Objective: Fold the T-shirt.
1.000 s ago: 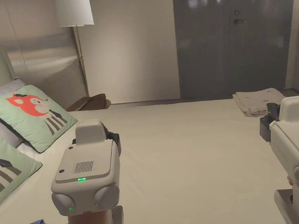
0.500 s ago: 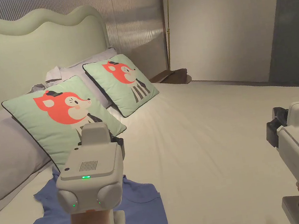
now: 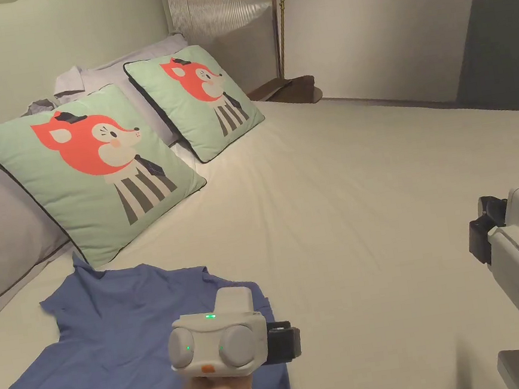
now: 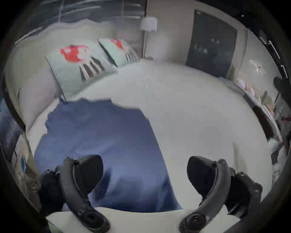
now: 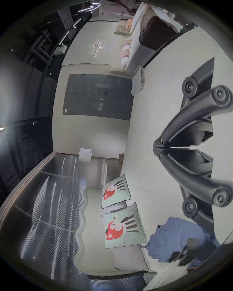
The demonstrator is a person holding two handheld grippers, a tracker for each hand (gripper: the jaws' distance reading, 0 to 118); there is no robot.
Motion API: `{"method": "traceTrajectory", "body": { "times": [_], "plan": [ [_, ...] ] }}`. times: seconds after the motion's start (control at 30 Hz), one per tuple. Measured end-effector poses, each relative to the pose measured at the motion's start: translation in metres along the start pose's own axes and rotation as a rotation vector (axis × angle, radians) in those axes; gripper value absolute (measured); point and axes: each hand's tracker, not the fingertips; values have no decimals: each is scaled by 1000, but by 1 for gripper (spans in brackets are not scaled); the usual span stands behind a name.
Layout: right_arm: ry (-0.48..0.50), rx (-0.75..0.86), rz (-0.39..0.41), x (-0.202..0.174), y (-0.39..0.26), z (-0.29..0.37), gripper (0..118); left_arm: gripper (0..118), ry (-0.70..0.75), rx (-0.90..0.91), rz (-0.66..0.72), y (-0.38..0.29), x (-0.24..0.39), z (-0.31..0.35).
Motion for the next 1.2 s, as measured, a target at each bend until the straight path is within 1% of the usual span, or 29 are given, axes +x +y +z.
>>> {"method": "traceTrajectory", "body": {
  "times": [0.13,0.2,0.3,0.33,0.37,0.4,0.43,0.47,0.5,0.57,0.6,0.67,0.77,0.83,1.0,1.07,1.2],
  "plan": [
    [-19,-12,9,6,-1,6,0,107,31,-69,2,-15,7,-26],
    [-26,-18,9,10,-3,5,0,104,35,-102,19,-21,7,-34],
    [-37,-28,0,13,-8,5,0,84,65,-123,21,-28,6,-40],
    [-38,-32,-2,13,-9,5,0,81,94,-131,15,-30,6,-42],
    [-40,-35,-1,13,-9,6,0,77,91,-114,9,-31,6,-40],
    [-41,-37,0,12,-8,8,0,66,81,-110,9,-31,7,-37],
    [-41,-39,2,13,-9,9,0,37,91,-108,7,-29,8,-32],
    [-41,-41,6,13,-9,9,0,16,93,-89,3,-28,7,-27],
    [-42,-43,7,13,-9,9,0,8,96,-63,10,-26,5,-24],
    [-40,-41,1,14,-12,8,0,8,122,-35,54,-21,-2,-9],
    [-41,-36,-1,15,-11,9,0,8,57,-42,112,-18,-9,-3],
    [-40,-30,-2,16,-9,12,0,8,35,-19,185,-10,-18,7],
    [-42,-19,-4,19,-5,15,0,8,66,69,131,3,-18,25],
    [-44,-11,-10,20,-1,18,0,8,56,101,135,13,-18,32],
    [-54,17,-27,30,8,33,0,7,-11,227,162,39,-12,67],
    [-67,29,-34,41,6,34,0,7,-57,283,166,51,-2,84],
    [-104,53,-45,62,13,55,0,7,-158,350,109,76,38,106]
  ]
}}
